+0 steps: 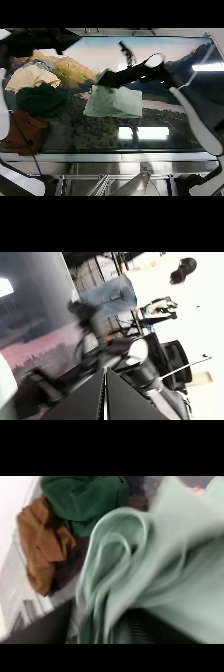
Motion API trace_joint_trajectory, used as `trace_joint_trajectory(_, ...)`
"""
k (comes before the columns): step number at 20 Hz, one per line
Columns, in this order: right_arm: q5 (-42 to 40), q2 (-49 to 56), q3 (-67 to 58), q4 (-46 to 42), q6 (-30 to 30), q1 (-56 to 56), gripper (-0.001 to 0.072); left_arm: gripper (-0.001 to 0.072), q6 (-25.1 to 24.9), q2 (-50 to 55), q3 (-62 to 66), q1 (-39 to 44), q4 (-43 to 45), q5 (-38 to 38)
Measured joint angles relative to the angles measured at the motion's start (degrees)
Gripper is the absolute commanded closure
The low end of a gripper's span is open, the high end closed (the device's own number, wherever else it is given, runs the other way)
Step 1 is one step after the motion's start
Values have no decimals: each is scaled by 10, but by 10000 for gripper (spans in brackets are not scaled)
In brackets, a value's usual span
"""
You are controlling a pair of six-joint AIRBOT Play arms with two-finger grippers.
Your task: Fold the shirts.
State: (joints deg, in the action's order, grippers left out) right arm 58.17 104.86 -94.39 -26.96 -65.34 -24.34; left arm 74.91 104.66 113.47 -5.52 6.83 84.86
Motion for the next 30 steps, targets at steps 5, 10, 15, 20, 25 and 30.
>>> trace_joint_trajectory(5,-54,41,0,19,18,-43,694,706,-6,-47,-1,-69,-6,54)
trace_joint_trajectory(10,37,-12,3,-28,-31,61,695,707,-30,-67,-33,-82,7,104)
trace_joint_trajectory(15,118,-68,52,-186,-144,195,14,706,-70,-108,-168,-85,25,107)
trace_joint_trajectory(20,115,-29,116,-249,-202,236,14,705,-86,-122,-250,-84,26,84)
trace_joint_trajectory(25,105,42,130,-164,-169,198,348,705,-88,-124,-270,-76,5,81)
trace_joint_trajectory(30,104,63,127,-3,-49,184,694,705,-88,-124,-273,-58,-18,79)
